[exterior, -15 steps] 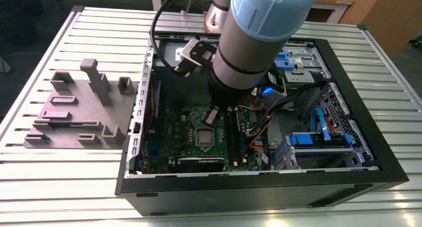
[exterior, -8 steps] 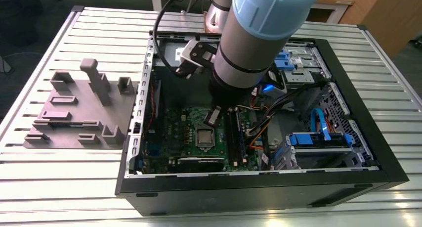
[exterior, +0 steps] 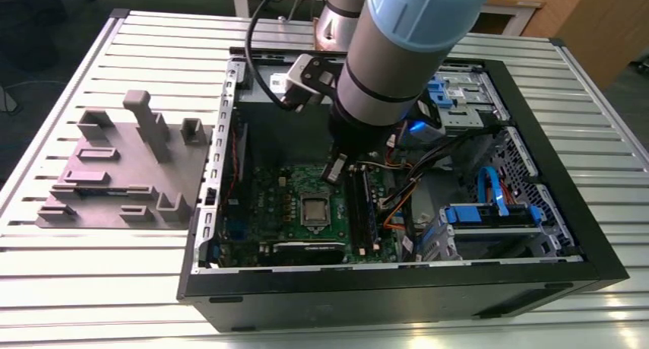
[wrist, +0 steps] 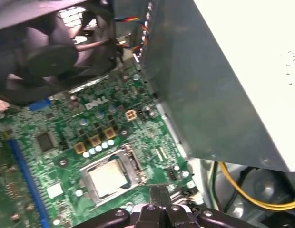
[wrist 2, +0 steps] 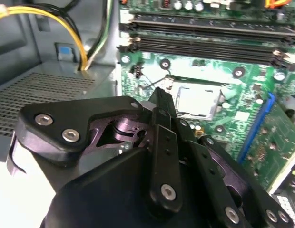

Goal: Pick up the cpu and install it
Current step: 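Install the first cpu locking lever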

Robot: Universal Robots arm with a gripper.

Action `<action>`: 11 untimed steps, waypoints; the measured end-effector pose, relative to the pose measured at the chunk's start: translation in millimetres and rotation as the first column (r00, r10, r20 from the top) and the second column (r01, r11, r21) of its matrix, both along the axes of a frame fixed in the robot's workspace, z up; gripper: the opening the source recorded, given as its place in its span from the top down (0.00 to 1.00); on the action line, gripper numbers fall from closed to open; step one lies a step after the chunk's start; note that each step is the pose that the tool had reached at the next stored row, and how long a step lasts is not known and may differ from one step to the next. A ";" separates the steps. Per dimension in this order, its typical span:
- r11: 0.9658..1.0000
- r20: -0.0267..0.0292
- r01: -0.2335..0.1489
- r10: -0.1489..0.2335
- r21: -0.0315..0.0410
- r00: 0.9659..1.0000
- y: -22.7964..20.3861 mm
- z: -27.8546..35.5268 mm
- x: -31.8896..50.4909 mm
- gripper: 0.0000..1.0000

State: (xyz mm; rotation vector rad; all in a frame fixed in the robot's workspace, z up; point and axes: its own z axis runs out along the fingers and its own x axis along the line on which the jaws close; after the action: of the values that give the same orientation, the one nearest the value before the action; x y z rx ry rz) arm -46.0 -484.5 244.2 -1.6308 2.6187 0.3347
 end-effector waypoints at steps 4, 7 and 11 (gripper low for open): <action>0.999 0.000 -0.001 0.001 0.050 1.000 1.3 -0.5 0.6 0.89; 0.998 0.002 -0.002 0.001 0.062 1.000 2.5 -1.4 2.3 0.89; 0.998 0.003 -0.002 0.002 0.062 1.000 4.3 -1.9 7.1 0.89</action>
State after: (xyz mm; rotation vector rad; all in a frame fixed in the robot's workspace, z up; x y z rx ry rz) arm -38.9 -480.2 242.3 -1.6136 2.5776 0.4089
